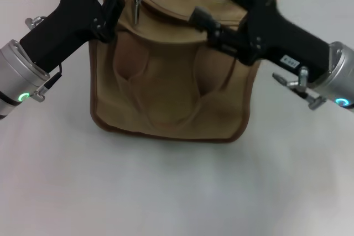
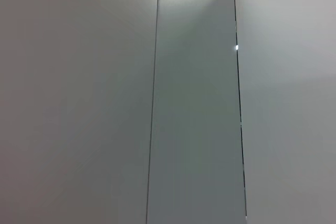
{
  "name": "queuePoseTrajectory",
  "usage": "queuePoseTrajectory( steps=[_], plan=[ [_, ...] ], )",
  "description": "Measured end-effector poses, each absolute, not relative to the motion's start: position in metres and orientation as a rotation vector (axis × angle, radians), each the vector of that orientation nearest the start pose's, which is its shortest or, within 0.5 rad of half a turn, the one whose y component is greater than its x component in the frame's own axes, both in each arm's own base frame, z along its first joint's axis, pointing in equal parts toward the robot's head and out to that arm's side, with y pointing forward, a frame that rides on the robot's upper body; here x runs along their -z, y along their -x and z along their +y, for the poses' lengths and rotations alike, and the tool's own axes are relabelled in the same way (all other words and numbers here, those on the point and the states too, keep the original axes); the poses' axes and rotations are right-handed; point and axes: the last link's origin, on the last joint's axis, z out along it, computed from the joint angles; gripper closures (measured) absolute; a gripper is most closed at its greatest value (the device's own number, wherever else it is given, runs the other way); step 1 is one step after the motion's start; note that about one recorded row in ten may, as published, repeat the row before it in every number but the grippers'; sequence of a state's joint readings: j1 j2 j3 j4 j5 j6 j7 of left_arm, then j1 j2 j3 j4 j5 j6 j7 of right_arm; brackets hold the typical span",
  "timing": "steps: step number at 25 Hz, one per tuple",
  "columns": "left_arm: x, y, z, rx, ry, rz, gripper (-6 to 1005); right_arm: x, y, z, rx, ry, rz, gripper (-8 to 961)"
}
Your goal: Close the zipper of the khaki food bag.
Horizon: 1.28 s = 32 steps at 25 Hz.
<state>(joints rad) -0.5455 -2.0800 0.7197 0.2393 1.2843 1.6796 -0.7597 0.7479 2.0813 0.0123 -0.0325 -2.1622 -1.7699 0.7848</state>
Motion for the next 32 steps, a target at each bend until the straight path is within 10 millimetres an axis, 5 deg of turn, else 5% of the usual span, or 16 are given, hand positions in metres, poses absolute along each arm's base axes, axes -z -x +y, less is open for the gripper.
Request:
queuePoseTrajectory(
  steps=[11, 32],
  plan=[
    [-0.006, 0.228, 0.326, 1.371, 2.140, -0.197, 979, 0.049, -0.162, 0.330, -1.621, 2.576, 0.719, 138],
    [-0.004, 0.221, 0.328, 1.386, 2.160, -0.179, 979, 0.074, -0.144, 0.340, -1.535, 2.607, 0.828, 174]
  ],
)
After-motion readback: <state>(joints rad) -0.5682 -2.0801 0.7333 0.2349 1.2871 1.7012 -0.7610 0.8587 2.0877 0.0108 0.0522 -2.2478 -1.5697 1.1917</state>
